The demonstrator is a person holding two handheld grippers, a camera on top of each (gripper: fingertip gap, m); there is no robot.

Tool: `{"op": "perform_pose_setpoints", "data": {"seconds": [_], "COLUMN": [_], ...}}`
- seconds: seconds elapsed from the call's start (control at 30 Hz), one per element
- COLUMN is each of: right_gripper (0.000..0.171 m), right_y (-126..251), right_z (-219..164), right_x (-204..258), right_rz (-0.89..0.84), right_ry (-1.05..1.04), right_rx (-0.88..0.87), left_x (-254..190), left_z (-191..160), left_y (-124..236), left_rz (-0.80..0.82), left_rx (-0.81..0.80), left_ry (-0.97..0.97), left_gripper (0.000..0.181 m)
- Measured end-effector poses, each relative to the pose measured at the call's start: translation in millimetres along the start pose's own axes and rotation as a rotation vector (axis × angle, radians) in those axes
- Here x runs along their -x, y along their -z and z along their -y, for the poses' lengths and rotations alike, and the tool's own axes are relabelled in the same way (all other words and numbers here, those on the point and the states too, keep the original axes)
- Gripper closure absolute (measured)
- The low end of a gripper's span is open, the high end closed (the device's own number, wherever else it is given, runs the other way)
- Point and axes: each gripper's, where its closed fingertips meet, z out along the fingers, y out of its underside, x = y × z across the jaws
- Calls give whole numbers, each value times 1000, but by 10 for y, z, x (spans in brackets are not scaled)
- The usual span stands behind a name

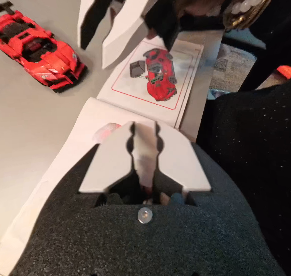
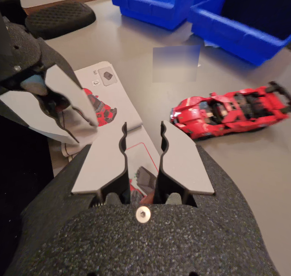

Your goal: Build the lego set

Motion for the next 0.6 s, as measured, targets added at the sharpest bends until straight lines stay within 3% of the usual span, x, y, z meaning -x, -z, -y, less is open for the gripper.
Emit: {"op": "perform_pose_setpoints", "data": {"seconds": [0.07, 0.13, 0.2, 0.37, 0.5, 0.6], "right_gripper": [116, 100, 90, 72, 59, 61], "right_y": [230, 454, 678, 1489, 2553, 3303], "right_z": [29, -10, -63, -183, -516, -878], "right_x": [-104, -186, -239, -294, -573, -759], "right_rz": [-51, -84, -114, -149, -307, -400], "right_ry": [1, -15, -19, -76, -160, -233], "right_rx": [18, 58, 88, 104, 190, 275], "left_x": [116, 315, 528, 675, 730, 751], "left_z": [104, 172, 221, 484, 608, 728], "left_y": [65, 108, 144, 99, -57, -161], "left_rz": [23, 85, 159, 151, 105, 76], "left_rx": [-34, -34, -12, -45, -65, -82], "left_ry": [44, 75, 69, 71, 95, 110], "left_gripper": [133, 88, 80, 78, 83, 86]}}
